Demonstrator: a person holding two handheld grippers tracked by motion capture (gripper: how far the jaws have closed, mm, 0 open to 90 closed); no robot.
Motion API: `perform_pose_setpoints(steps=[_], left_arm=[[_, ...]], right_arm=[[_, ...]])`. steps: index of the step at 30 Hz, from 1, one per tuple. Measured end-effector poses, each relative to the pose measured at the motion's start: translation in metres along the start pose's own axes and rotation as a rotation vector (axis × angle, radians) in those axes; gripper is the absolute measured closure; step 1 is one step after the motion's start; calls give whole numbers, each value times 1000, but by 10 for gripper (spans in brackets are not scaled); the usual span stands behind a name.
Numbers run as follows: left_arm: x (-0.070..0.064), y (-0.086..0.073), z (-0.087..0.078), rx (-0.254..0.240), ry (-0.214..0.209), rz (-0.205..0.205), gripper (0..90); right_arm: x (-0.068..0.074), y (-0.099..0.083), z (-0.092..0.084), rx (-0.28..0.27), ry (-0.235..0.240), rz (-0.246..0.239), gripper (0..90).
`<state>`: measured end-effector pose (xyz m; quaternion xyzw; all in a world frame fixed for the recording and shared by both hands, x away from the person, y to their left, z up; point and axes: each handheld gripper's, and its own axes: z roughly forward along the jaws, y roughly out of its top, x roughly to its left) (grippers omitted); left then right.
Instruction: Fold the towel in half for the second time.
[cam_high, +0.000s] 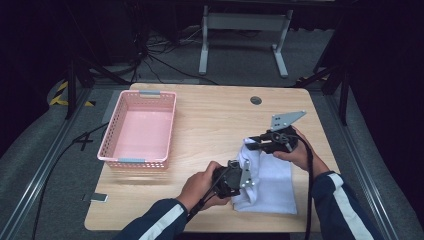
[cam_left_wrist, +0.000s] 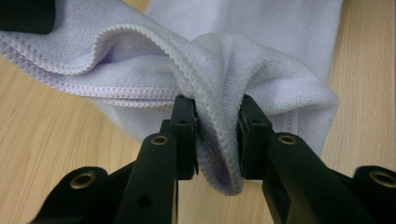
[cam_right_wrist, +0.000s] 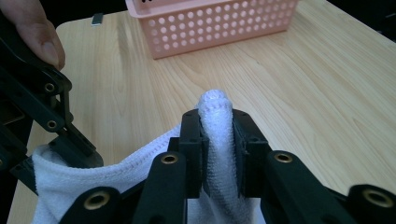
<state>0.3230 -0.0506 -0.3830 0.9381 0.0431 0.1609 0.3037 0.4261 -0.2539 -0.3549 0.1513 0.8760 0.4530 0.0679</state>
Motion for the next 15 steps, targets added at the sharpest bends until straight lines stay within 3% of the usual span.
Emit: perform_pose_setpoints(steps=[2,5,7,10,15], left_arm=[[0,10,8,8,-38,11,720],[-2,24,22,27,-54,42,701],[-4,31,32,18,-67,39,664],[-7,35,41,-52,-100,-19,510],[-4,26,28,-128,-133,-74,363]], right_arm=[[-2,-11,-10,-6,-12,16,757],[-6,-27,-23,-3,-35,38,744],[-9,-38,-31,1,-51,50,718],[-14,-55,-42,5,-79,79,661],[-18,-85,-66,-9,-115,119,621]])
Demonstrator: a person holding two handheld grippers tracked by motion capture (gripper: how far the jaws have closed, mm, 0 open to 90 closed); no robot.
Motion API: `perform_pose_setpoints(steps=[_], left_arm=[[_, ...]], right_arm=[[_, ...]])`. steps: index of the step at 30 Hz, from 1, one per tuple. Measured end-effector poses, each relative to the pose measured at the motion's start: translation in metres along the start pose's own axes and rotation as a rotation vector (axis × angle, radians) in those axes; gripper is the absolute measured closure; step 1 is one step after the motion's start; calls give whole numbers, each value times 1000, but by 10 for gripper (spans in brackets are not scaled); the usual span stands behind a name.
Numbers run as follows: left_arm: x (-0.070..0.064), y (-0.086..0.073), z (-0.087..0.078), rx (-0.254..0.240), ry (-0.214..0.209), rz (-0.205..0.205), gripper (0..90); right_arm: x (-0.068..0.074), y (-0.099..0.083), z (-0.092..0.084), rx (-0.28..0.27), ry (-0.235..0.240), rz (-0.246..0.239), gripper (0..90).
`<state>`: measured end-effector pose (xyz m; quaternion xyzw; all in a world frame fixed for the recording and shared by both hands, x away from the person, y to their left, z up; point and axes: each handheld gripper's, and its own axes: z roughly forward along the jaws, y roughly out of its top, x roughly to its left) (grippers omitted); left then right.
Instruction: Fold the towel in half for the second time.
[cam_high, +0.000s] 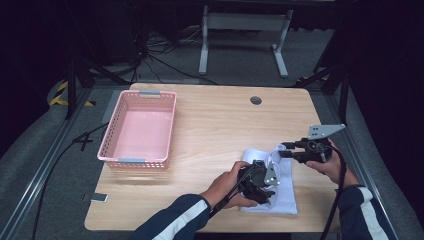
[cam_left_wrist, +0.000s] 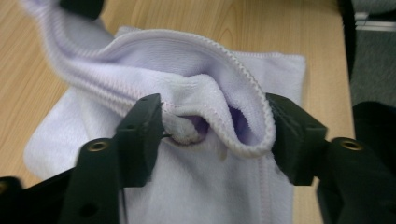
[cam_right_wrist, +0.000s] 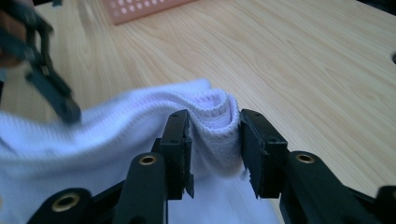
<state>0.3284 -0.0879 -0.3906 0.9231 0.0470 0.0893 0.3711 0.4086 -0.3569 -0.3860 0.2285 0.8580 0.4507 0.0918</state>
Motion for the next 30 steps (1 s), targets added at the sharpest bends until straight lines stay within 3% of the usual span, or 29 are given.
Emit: perform_pose_setpoints(steps=[3,5,6,10,13,14,18,19,20,22,23,24,25,26,28,30], left_arm=[[-1,-17,-21,-65,-24,-46,336],[-1,-21,-24,-73,-38,-62,323],[-1,-31,-28,-72,-47,-64,330],[-6,-46,-23,-24,-45,-54,321],[-12,-59,-12,13,-53,-84,289],[-15,-64,-9,19,-68,-84,278],[-23,-74,0,24,-54,-85,269],[-26,-75,1,26,-31,-79,273],[-28,-76,1,34,-41,-85,277],[-28,-78,0,25,-24,-64,299],[-28,-79,0,19,-23,-84,328],[-26,-79,0,22,-26,-72,342],[-26,-80,0,33,-23,-69,361],[-26,-81,1,34,-11,-57,402],[-26,-84,2,33,-22,-72,425],[-24,-86,4,48,-18,-56,459]], right_arm=[[-5,-15,-13,12,-44,31,580],[-7,-23,-20,23,-59,53,573],[-7,-29,-25,31,-82,57,529],[-3,-34,-33,37,-102,62,491],[7,-32,-37,38,-145,63,469],[11,-30,-38,30,-144,65,476],[35,-22,-31,50,-199,51,504],[40,-20,-28,53,-193,61,522],[47,-19,-24,70,-188,83,537],[63,-21,-16,111,-146,71,556],[70,-23,-15,140,-141,64,556],[76,-25,-14,151,-123,59,556],[81,-28,-14,156,-103,78,550],[84,-31,-13,164,-103,99,525],[90,-38,-11,186,-106,126,463],[93,-44,-10,213,-111,153,455]])
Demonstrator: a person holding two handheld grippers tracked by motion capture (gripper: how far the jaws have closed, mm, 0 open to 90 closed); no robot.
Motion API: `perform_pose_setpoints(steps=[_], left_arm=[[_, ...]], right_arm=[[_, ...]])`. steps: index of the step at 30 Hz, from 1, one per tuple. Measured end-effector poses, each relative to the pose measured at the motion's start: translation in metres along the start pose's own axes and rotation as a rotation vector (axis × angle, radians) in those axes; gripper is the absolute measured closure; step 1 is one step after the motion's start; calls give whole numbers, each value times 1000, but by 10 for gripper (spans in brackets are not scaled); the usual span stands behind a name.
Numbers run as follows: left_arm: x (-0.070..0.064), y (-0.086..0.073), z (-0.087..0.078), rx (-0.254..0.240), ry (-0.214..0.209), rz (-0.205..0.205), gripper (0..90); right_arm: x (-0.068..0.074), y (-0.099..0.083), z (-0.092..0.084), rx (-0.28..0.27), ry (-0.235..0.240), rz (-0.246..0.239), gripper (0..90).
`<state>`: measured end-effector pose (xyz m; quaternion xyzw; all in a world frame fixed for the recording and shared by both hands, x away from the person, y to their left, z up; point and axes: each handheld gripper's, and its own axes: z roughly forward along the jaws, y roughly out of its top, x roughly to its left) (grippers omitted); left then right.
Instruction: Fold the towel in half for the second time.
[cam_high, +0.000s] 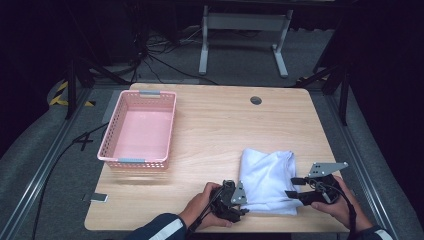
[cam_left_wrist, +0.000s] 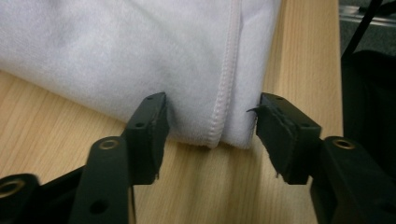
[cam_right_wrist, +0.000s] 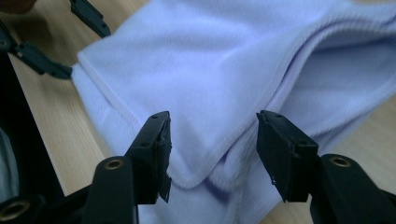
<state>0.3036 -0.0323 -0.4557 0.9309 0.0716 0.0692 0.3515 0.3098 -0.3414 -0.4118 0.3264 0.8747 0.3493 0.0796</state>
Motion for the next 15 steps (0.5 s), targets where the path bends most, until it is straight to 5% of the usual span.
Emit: perform_pose_setpoints(steps=[4,7,10,15], left_arm=[[1,-4,2,9,-12,-15,483],[2,-5,4,3,-17,-11,493],[2,-7,4,2,-19,-25,498],[1,-7,5,-7,-9,-29,514]], right_arm=[[4,-8,5,30,-20,50,445],[2,-14,10,49,-44,72,539],[8,-14,9,43,-66,6,756],[20,-10,-6,15,-78,-31,791]])
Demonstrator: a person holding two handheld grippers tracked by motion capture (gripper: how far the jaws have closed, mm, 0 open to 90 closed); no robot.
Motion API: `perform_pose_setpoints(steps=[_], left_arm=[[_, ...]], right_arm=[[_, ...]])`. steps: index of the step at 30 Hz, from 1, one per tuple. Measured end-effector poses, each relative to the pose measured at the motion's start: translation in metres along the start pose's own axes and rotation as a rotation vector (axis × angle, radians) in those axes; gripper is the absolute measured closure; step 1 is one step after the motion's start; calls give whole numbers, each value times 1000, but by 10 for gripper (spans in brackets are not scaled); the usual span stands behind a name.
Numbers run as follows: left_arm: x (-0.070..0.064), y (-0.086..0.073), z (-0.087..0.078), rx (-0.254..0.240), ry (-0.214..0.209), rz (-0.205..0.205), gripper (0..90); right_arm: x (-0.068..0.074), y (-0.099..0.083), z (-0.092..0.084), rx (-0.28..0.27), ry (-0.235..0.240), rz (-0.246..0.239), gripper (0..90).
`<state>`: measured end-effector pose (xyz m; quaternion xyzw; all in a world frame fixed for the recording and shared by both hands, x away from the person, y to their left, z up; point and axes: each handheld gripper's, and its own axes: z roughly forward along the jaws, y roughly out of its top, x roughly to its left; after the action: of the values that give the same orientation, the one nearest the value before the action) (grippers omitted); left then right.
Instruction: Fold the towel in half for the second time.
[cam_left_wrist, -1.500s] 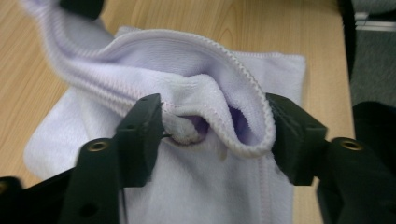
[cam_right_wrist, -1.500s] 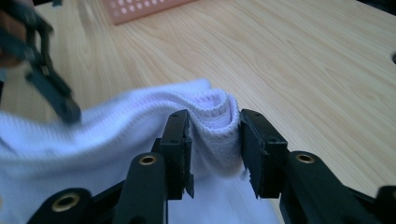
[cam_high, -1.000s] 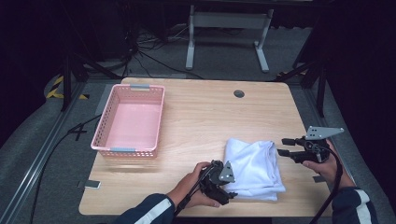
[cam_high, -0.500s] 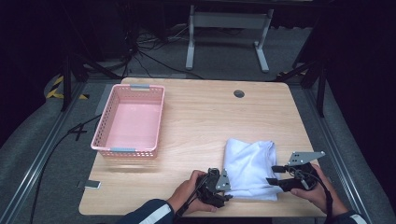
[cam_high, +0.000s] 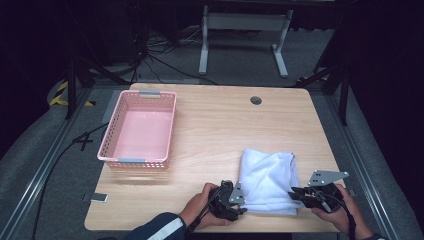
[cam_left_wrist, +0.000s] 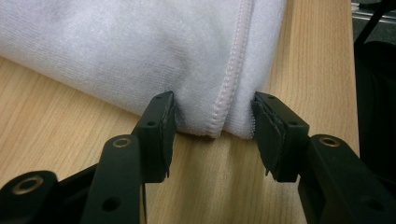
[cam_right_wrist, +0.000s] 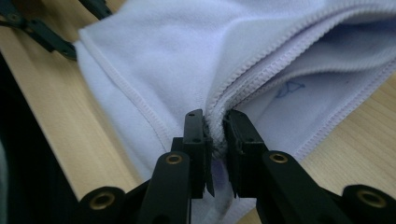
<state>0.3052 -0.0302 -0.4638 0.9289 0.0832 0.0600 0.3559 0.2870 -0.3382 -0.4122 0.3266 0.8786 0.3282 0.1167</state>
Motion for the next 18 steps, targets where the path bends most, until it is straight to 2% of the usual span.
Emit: perform_pose_setpoints(steps=[3,7,9,11,12,13,14,15,16,18], left_arm=[[0,0,0,5,-3,-6,537],[0,-1,-1,6,-19,3,573],[1,-2,-2,8,-37,6,591],[2,-2,-4,17,-34,9,590],[2,-3,-4,10,-30,1,566],[4,-3,-6,4,-30,5,533],[4,-3,-6,4,-30,5,480],[5,-4,-9,-22,-13,-33,394],[6,-4,-10,-34,-10,-21,337],[6,-4,-10,-48,-4,-45,270]], right_arm=[[9,-2,-11,-1,7,8,777],[18,-12,-13,56,32,24,754],[20,-20,-8,84,36,42,697],[18,-27,-1,104,26,68,621],[15,-28,-1,100,21,98,528],[14,-27,-3,95,-8,102,445],[12,-25,-8,86,-28,108,406],[11,-22,-13,56,-52,121,344],[9,-19,-18,20,-76,131,326],[3,-12,-27,-41,-119,135,294]])
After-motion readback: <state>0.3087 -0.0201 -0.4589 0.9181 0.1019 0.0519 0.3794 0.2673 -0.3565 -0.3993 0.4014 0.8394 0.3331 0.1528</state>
